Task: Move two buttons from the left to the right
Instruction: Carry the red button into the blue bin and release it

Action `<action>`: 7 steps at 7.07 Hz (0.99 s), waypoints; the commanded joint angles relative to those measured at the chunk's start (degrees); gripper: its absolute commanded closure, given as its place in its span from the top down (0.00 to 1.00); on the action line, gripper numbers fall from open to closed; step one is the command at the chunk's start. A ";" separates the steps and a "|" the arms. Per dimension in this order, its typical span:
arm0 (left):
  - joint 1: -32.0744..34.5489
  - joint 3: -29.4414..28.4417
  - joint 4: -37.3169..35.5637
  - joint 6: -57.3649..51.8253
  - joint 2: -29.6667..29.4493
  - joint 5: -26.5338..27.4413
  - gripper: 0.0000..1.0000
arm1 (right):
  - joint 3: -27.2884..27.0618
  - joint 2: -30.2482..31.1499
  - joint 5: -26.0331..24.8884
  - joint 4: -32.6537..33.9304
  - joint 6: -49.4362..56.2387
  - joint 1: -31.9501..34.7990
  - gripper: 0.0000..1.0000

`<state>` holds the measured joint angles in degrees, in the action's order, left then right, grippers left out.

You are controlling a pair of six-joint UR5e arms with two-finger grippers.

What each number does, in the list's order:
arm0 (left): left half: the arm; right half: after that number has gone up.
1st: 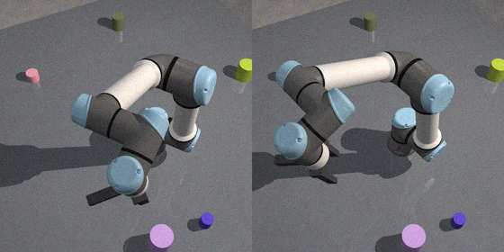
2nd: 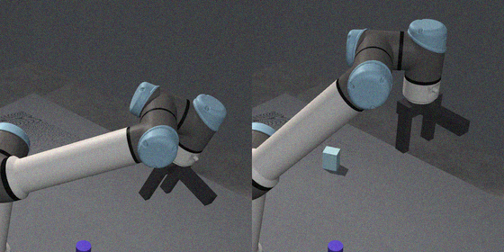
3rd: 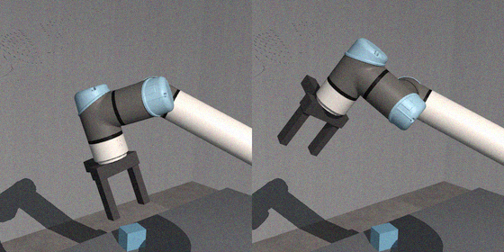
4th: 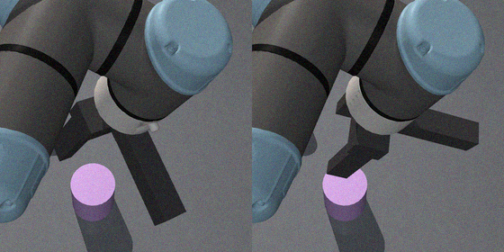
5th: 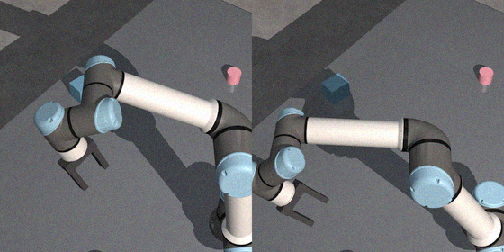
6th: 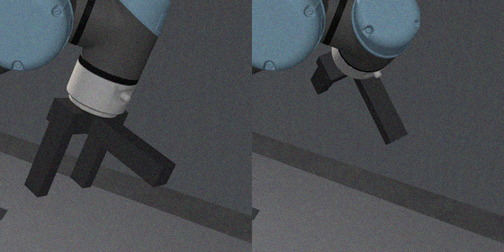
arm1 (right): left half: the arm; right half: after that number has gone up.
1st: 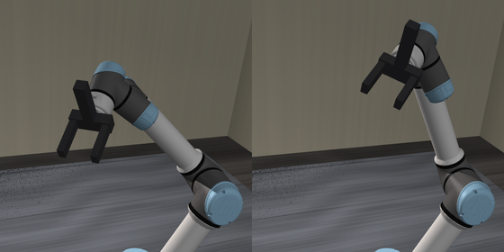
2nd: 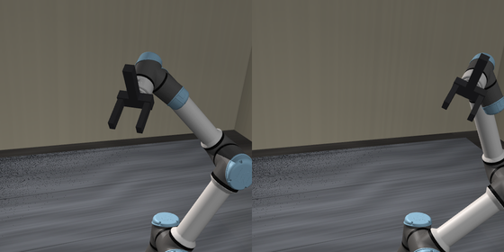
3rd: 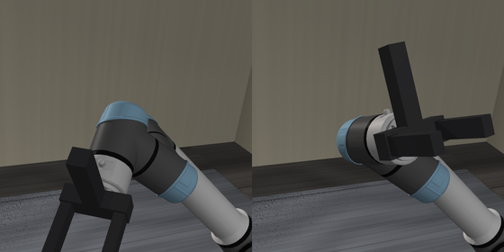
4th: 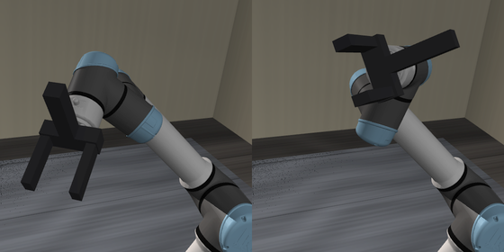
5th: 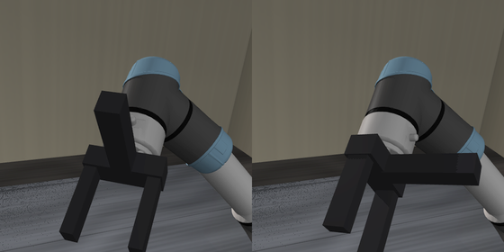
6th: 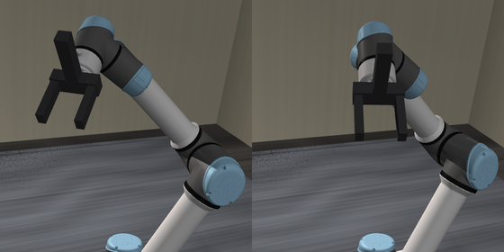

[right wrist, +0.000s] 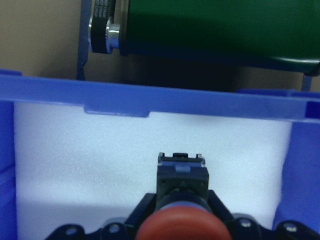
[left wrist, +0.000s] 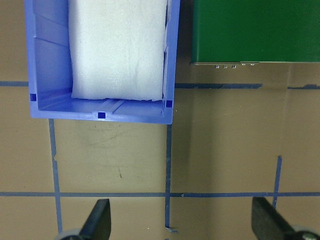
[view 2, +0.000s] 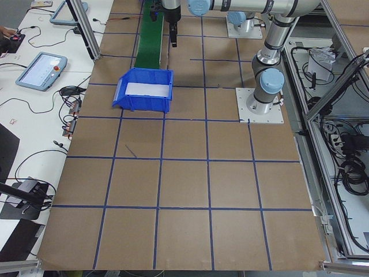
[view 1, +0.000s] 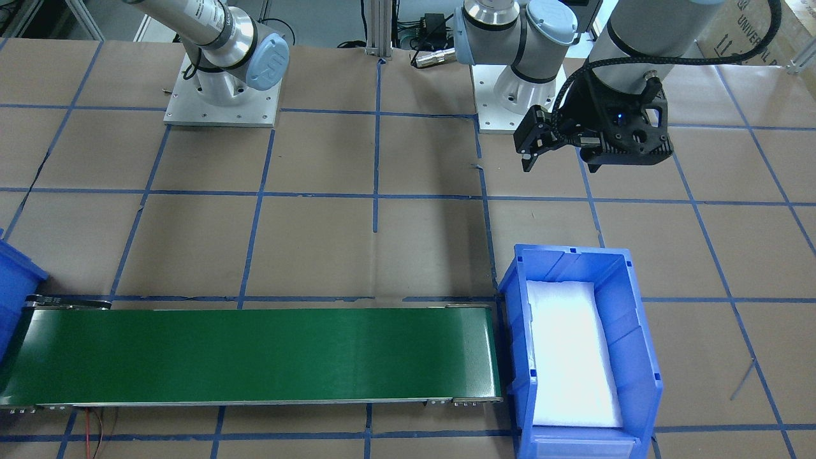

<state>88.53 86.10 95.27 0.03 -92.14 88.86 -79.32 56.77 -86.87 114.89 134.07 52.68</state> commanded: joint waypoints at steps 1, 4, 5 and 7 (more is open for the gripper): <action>-0.02 0.03 0.00 -0.12 0.03 0.00 1.00 | -2.41 -0.95 1.78 1.74 -0.38 -0.29 0.10; -0.11 0.03 0.09 -0.38 0.03 0.18 1.00 | -2.68 -2.19 0.73 5.26 -0.47 -0.29 0.37; -0.29 0.03 0.00 -0.47 0.03 0.09 1.00 | -2.86 -2.27 0.91 5.09 -1.86 -0.38 0.47; -0.20 0.03 0.00 -0.56 0.03 0.09 1.00 | -2.34 -1.67 0.48 2.11 -2.66 -0.38 0.72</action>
<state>88.33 86.13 95.28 -0.44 -92.11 88.95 -81.94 54.66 -85.99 118.41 132.12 52.35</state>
